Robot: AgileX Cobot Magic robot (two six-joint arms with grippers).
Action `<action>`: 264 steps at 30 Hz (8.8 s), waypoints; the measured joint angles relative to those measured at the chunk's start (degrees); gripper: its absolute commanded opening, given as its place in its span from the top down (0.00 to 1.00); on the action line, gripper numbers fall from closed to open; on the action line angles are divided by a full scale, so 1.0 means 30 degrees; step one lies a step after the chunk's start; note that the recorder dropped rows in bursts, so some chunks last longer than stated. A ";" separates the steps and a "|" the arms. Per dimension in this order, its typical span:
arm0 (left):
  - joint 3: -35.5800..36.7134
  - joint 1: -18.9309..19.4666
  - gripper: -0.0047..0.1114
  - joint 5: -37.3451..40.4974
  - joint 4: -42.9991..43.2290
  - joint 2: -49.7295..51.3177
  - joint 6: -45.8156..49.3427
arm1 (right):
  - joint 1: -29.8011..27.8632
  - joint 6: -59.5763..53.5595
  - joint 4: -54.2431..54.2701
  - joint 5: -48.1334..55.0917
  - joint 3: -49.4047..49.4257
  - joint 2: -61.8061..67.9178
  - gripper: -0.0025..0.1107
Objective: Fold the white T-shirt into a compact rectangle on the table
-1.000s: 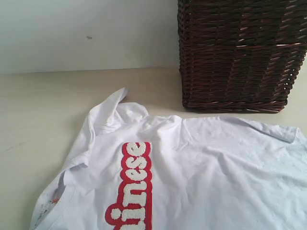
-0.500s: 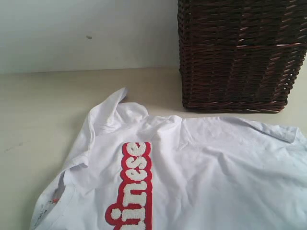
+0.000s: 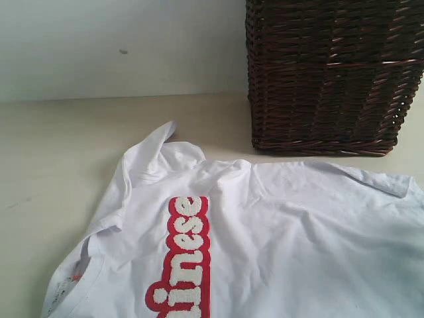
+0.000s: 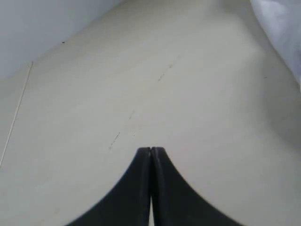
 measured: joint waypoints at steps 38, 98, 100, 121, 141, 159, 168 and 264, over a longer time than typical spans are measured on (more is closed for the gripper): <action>0.0000 0.0000 0.96 0.0000 0.0000 0.0000 0.0000 | 0.0000 0.0003 0.2156 0.0031 0.0056 -0.0006 0.07; 0.0000 0.0000 0.96 0.0037 -0.1826 0.0000 0.2935 | 0.0000 0.0078 0.1785 0.0976 0.0015 0.0195 0.07; 0.0000 0.0000 0.96 0.0037 -0.1826 0.0000 0.2935 | 0.0000 0.0078 0.1785 0.0976 0.0015 0.0195 0.07; 0.0000 0.0000 0.96 0.0295 -0.1826 0.0000 0.2162 | 0.0000 0.0078 0.1785 0.0976 0.0015 0.0195 0.07; -0.3049 0.0000 0.96 -0.8833 -0.3215 0.5413 -0.4539 | 0.0000 0.0078 0.1820 0.1018 0.0015 0.0195 0.07; -1.5156 0.0000 0.96 1.1992 -0.8135 2.5336 0.0768 | 0.0000 0.0078 0.1820 0.1018 0.0015 0.0195 0.07; -1.5156 -0.0240 0.96 1.0918 -1.2280 2.5532 0.8116 | 0.0000 0.0078 0.1820 0.1018 0.0015 0.0195 0.07; -1.5156 -0.8146 0.52 -0.0582 -0.0691 3.1508 0.3688 | 0.0000 0.0078 0.1820 0.1018 0.0015 0.0195 0.07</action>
